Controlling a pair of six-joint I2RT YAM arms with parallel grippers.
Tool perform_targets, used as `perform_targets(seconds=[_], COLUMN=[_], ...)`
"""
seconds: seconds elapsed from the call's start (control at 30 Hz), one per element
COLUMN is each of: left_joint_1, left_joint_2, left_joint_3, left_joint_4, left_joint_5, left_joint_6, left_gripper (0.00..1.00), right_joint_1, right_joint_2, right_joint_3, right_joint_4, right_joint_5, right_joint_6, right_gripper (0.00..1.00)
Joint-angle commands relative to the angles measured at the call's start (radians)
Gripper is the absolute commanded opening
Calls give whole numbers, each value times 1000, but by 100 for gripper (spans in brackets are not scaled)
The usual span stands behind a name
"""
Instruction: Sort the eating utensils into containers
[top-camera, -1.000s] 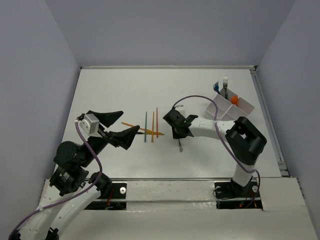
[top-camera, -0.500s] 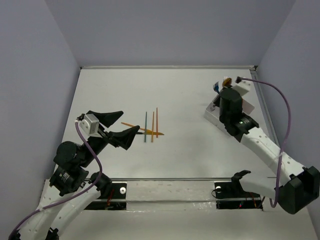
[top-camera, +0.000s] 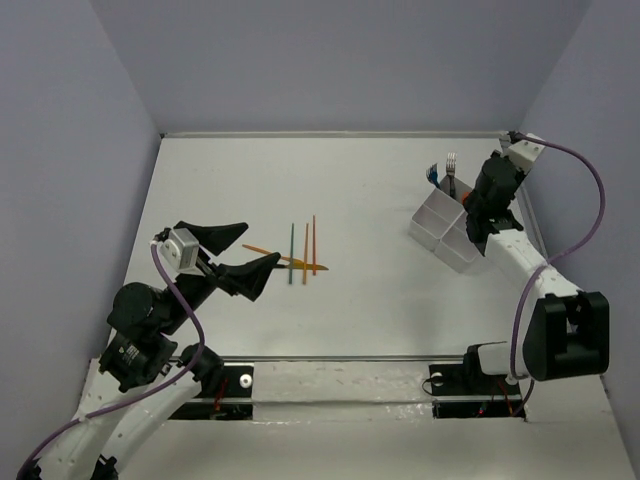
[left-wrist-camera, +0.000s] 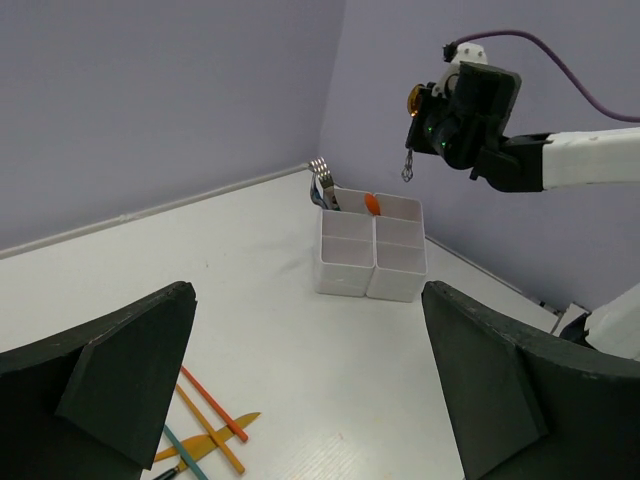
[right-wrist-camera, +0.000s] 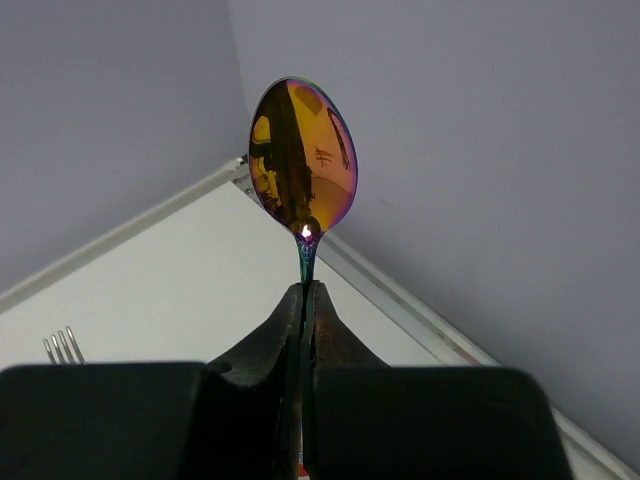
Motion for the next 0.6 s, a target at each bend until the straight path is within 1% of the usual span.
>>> perform_targets(seconds=[0.0,0.2,0.33,0.57], left_joint_1=[-4,-13,-22,-22], left_joint_2=[-12,-11,-14,-4], left_joint_3=[4,6,6,4], left_joint_4=[42,40,40,40], left_joint_5=[4,4,0,0], left_joint_6=[5,7,5,7], left_gripper=[99,99,99,99], right_joint_1=[-2,-2,-2,-2], right_joint_2=[73,97,125,160], right_joint_3=[15,-10,-54,-111], right_joint_4=[274,270,283,270], right_joint_5=[44,31,33,24], right_joint_6=[-226,-215,-214,-131], right_gripper=[0,0,0,0])
